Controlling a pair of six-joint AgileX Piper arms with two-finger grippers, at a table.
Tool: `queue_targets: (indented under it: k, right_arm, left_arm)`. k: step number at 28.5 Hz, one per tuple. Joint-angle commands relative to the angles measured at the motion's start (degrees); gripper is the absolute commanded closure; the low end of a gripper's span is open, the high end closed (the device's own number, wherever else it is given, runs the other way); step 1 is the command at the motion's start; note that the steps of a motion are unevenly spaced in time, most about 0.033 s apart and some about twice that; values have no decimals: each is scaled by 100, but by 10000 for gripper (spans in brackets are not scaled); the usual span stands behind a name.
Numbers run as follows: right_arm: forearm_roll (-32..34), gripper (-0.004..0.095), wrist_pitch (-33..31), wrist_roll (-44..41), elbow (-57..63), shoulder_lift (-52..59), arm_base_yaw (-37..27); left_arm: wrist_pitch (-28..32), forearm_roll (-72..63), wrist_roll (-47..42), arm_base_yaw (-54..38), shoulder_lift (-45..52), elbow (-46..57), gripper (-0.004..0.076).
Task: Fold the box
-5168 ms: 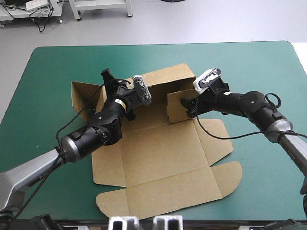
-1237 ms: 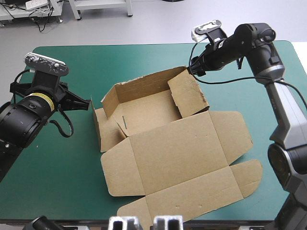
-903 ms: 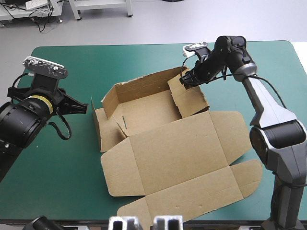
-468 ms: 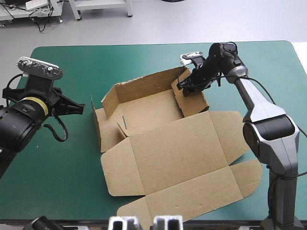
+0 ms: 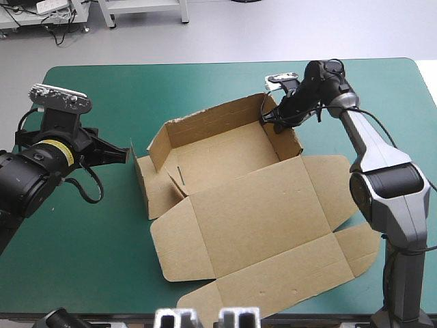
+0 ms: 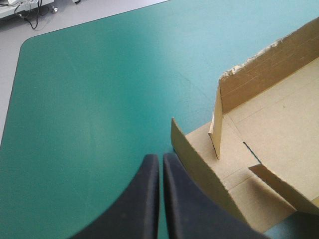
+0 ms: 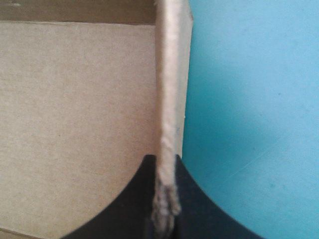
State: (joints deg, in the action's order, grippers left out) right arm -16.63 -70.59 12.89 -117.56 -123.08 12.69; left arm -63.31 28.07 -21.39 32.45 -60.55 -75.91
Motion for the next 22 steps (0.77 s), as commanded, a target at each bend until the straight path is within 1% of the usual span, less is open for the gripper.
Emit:
queue_targets:
  k: [1, 5, 8, 13, 15, 19, 21, 22]
  right_arm:
    - [-361, 932, -135, 295, -163, 855, -209]
    - [-405, 932, -135, 409, -163, 1552, -483]
    - [-661, 932, -145, 409, -163, 2117, -770]
    - [-705, 933, -145, 409, -163, 2920, -1224]
    - [-862, 932, -145, 409, -163, 3131, -1419]
    - [-1410, 932, -145, 459, -163, 3304, -1871]
    - [-1590, 932, -145, 516, -163, 3301, -1997]
    - [-1604, 932, -145, 517, -163, 3301, -2025]
  left_arm:
    - [307, 245, -213, -18, 102, -199, 712]
    - [279, 511, -409, -18, 102, -199, 712]
    - [264, 602, -423, -18, 102, -199, 712]
    - [300, 845, -482, -18, 102, -199, 712]
    - [290, 1030, -493, -21, 102, -199, 712]
    - [315, 1317, -594, -188, 151, -199, 711]
    - [400, 1304, -683, -382, 191, -199, 710]
    - [593, 1132, -723, -666, 246, -199, 710]
